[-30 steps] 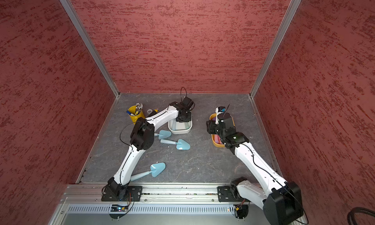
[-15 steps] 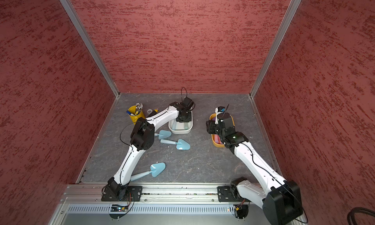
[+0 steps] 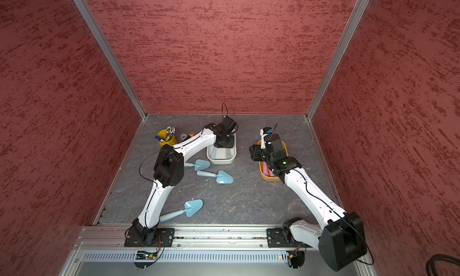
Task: Sort the small shovels by color and place them into the storage box
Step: Place the shovel in the storage box, then pick up the shovel from the center of the board.
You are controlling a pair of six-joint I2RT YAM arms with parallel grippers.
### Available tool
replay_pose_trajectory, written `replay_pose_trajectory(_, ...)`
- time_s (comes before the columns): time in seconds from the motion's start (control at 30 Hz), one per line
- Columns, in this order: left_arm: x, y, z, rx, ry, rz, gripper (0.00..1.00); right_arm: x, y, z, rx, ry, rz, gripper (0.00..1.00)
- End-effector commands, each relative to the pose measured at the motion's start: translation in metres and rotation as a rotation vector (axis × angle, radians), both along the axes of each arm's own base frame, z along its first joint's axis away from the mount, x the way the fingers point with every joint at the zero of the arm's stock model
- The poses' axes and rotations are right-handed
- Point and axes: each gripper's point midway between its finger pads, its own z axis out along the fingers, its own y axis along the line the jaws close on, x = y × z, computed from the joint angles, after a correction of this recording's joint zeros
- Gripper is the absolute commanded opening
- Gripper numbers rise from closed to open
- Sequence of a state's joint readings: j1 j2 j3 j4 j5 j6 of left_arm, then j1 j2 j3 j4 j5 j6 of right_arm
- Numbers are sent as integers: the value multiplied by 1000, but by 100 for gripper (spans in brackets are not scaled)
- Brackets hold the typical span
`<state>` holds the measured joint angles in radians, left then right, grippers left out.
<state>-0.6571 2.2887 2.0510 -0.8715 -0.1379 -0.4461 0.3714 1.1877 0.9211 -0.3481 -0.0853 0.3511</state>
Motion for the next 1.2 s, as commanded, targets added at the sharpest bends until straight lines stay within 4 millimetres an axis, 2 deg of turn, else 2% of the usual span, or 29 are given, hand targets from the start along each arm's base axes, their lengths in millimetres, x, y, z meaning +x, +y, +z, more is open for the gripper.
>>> replay_pose_trajectory(0.0,-4,5,53,-32,-104,-58,49,5,11,15,11,-28,56,53)
replay_pose_trajectory(0.1,-19,19,72,-39,-128,-108,52,8,21,16,14,-22,91,53)
replay_pose_trajectory(0.2,-41,33,81,-47,-121,-178,55,10,36,16,6,-18,137,53)
replay_pose_trajectory(0.47,-101,77,78,-86,-74,-396,65,7,82,11,-57,-9,280,52)
replay_pose_trajectory(0.63,-134,102,76,-164,-26,-528,66,5,103,8,-73,-14,332,51)
replay_pose_trajectory(0.77,-153,124,73,-133,-44,-664,65,5,108,13,-56,-37,338,50)
replay_pose_trajectory(0.93,-163,151,58,-38,-34,-814,65,6,109,15,-42,-60,334,50)
replay_pose_trajectory(1.17,-174,170,40,31,-94,-1195,65,3,106,9,-52,-62,333,50)
